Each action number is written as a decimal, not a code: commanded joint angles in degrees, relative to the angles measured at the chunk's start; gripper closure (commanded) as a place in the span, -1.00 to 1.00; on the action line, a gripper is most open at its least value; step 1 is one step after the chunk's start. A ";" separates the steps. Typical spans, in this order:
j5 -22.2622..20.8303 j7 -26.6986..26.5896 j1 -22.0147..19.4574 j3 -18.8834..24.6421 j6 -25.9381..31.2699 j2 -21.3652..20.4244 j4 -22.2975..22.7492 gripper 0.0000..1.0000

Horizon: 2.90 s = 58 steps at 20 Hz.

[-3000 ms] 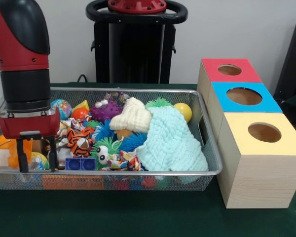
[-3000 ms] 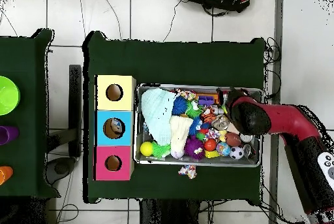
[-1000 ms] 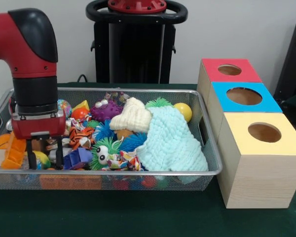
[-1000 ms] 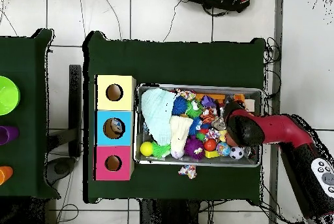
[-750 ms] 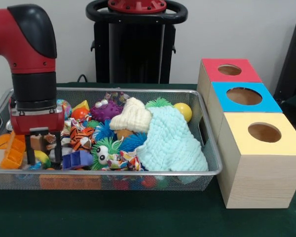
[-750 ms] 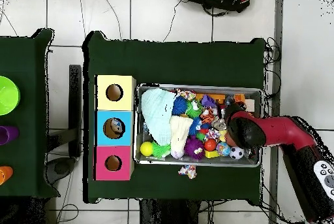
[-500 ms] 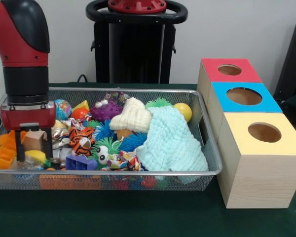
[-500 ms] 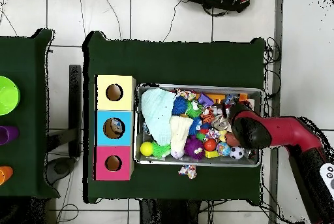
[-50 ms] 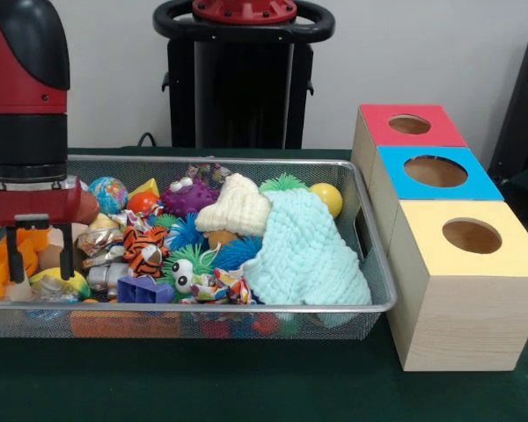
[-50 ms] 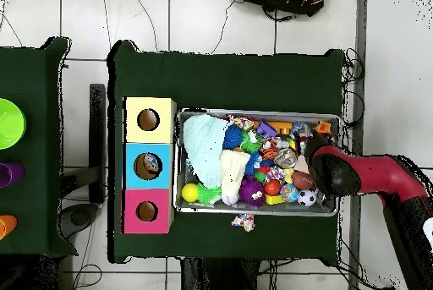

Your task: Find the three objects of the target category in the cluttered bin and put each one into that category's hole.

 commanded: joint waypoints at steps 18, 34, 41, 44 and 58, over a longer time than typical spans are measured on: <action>-8.18 -7.43 7.46 -3.96 -2.66 6.87 -2.90 -1.00; -7.00 -15.12 4.19 -2.42 -0.08 11.10 -5.91 -1.00; -4.32 -19.02 2.70 -1.17 3.39 9.84 -5.49 -1.00; -3.57 -20.42 2.07 -0.68 4.30 8.24 -5.20 -1.00; -5.11 -22.01 2.10 -0.37 3.71 10.48 -7.25 -1.00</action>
